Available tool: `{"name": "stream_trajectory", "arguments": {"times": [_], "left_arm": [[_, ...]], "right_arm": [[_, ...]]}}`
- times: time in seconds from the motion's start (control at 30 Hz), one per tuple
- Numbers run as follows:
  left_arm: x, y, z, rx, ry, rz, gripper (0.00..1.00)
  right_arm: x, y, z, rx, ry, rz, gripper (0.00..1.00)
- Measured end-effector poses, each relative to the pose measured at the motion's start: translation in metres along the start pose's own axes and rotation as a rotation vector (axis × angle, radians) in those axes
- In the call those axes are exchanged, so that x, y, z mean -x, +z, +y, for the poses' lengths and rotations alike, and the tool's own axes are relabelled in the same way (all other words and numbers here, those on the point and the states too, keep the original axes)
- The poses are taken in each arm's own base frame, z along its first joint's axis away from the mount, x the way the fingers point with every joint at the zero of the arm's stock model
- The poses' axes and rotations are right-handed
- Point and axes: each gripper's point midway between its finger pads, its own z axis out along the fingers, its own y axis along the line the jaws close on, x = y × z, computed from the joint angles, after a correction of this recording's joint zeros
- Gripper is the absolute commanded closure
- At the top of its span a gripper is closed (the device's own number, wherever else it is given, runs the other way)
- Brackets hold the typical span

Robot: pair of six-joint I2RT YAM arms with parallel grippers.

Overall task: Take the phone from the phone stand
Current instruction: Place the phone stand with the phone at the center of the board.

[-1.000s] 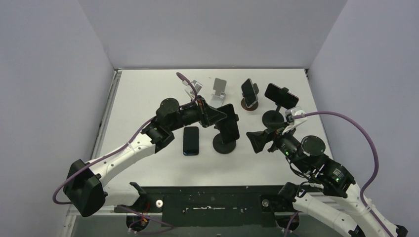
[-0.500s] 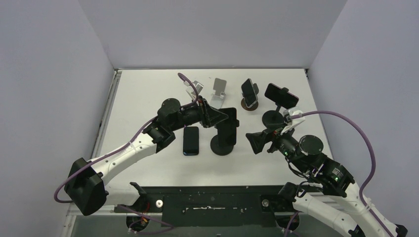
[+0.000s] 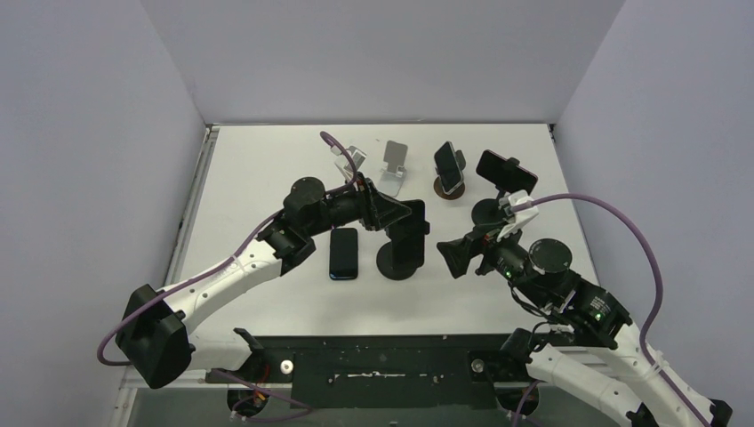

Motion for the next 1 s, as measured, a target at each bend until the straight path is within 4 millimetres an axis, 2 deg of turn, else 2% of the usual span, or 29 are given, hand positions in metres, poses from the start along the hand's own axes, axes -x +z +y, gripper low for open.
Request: {"name": "stream_trajectory", "arguments": {"times": [0.17,0.37,0.6,1.0], "left_arm": [[0.000,0.000,0.000,0.000,0.001,0.000,0.72],[0.000,-0.002,0.000,0.000,0.007,-0.003,0.87],[0.003,-0.008,-0.002,0.010,0.019,-0.029,1.00],[0.008,-0.013,0.004,0.048,0.022,-0.074,1.00]], "right_arm": [[0.000,0.001,0.002,0.006,0.005,0.003,0.00],[0.005,0.004,0.009,0.032,0.056,-0.022,0.00],[-0.005,0.020,0.020,0.069,0.133,0.006,0.00],[-0.039,0.050,0.020,0.029,0.113,0.164,0.00]]}}
